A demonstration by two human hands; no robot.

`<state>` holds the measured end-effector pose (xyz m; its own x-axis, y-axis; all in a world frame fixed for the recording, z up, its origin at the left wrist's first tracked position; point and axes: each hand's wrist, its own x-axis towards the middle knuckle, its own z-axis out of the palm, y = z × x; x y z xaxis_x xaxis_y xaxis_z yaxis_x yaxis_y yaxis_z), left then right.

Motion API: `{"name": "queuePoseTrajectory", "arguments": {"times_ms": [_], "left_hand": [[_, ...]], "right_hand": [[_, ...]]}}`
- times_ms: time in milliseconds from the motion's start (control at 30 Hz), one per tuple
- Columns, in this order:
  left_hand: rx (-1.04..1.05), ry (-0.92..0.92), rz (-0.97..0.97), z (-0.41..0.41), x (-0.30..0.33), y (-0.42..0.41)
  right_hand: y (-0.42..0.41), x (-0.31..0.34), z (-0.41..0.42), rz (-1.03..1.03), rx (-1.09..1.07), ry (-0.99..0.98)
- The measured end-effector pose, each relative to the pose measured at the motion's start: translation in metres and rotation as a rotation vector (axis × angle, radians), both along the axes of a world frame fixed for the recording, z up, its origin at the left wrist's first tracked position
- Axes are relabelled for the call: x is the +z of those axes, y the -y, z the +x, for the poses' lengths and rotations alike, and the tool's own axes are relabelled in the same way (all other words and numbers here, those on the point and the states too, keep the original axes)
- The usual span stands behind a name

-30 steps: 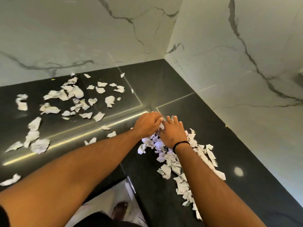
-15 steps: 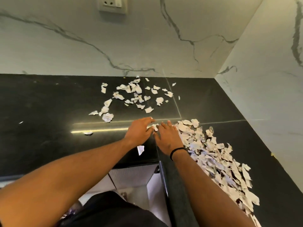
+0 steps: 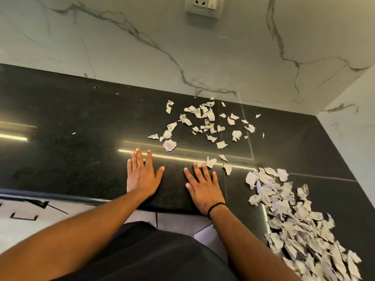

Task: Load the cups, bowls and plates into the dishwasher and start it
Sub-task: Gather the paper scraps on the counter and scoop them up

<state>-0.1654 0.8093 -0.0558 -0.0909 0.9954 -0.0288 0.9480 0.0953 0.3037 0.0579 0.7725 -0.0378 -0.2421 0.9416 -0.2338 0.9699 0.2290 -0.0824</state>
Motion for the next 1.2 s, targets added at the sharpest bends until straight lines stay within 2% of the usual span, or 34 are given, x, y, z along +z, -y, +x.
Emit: {"name": "queuePoseTrajectory", "arguments": {"times_ms": [133,267,333,367,433,467,500,567,633,700,767,900,967,1033,1100,1133,1200], "left_hand": [[-0.146,-0.052,-0.02,0.008,-0.002,-0.023],[-0.391,-0.062,-0.066,0.028,0.001,-0.049],[-0.544,0.017,-0.06,0.042,0.003,-0.06],[-0.596,0.131,-0.052,0.048,0.004,-0.066],[-0.571,0.429,0.012,0.054,0.008,-0.073],[-0.514,0.515,0.092,0.055,0.008,-0.074],[-0.44,0.52,0.199,0.054,0.008,-0.072],[-0.249,0.404,0.368,0.054,0.004,-0.072],[-0.029,0.329,0.312,0.051,0.004,-0.077],[0.108,0.324,0.125,0.051,0.005,-0.088],[0.071,0.268,0.009,0.056,0.003,-0.099],[-0.267,0.143,-0.011,0.059,-0.002,-0.111],[-0.453,0.231,-0.045,0.055,0.0,-0.115],[-0.566,0.523,-0.129,0.052,0.009,-0.116],[-0.523,0.755,-0.115,0.047,0.014,-0.119],[-0.455,0.761,-0.011,0.044,0.014,-0.123],[-0.295,0.63,0.214,0.038,0.009,-0.143]], "right_hand": [[-0.028,0.004,0.012,0.017,-0.112,0.048],[-0.041,0.012,0.002,0.158,-0.133,0.063],[-0.043,0.013,-0.01,0.195,-0.12,-0.044],[-0.044,0.011,-0.018,0.172,-0.115,-0.112],[-0.044,0.002,-0.035,0.077,-0.143,-0.253],[-0.043,-0.002,-0.041,0.027,-0.169,-0.298],[-0.042,-0.006,-0.044,-0.003,-0.183,-0.3],[-0.045,-0.01,-0.044,-0.016,-0.166,-0.223],[-0.052,-0.009,-0.04,0.003,-0.124,-0.157],[-0.06,-0.007,-0.039,0.015,-0.086,-0.117],[-0.067,-0.007,-0.038,0.015,-0.079,-0.11],[-0.078,-0.011,-0.038,0.07,-0.146,-0.156],[-0.079,-0.012,-0.038,0.117,-0.196,-0.177],[-0.081,-0.012,-0.039,0.166,-0.258,-0.196],[-0.084,-0.01,-0.04,0.194,-0.297,-0.193],[-0.087,-0.01,-0.04,0.2,-0.304,-0.176],[-0.093,-0.009,-0.039,0.203,-0.301,-0.133]]}}
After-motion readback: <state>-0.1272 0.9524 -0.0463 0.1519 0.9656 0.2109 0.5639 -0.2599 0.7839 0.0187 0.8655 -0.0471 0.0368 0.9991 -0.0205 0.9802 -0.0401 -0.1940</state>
